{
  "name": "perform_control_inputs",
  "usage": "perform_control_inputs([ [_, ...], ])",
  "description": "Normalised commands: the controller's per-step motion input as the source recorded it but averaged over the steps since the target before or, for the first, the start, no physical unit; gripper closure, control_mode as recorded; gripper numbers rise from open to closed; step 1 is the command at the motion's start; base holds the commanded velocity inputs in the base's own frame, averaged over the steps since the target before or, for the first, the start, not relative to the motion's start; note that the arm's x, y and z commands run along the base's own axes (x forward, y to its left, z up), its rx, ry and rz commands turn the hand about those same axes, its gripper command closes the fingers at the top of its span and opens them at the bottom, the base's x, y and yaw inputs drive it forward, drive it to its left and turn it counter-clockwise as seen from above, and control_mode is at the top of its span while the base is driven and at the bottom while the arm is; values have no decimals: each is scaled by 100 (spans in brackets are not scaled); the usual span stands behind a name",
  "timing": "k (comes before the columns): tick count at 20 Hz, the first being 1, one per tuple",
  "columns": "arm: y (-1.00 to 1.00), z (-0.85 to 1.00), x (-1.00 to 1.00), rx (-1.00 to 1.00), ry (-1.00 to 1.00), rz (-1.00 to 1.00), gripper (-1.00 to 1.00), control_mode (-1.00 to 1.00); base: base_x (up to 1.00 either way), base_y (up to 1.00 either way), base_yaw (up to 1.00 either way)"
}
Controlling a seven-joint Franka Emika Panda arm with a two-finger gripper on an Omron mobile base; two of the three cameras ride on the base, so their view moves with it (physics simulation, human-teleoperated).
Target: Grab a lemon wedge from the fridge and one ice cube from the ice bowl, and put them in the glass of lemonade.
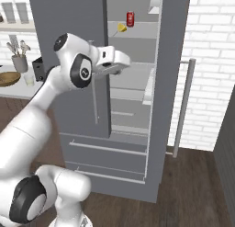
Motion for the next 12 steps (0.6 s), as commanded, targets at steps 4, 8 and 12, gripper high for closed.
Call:
perform_control_inputs([
  [4,0,-14,89,-27,25,-22,-100,-100,0,0,0],
  [8,-26,-7,87,-27,15,-26,-100,-100,0,0,0],
  [12,-54,-17,90,-25,9,-25,-100,-100,0,0,0],
])
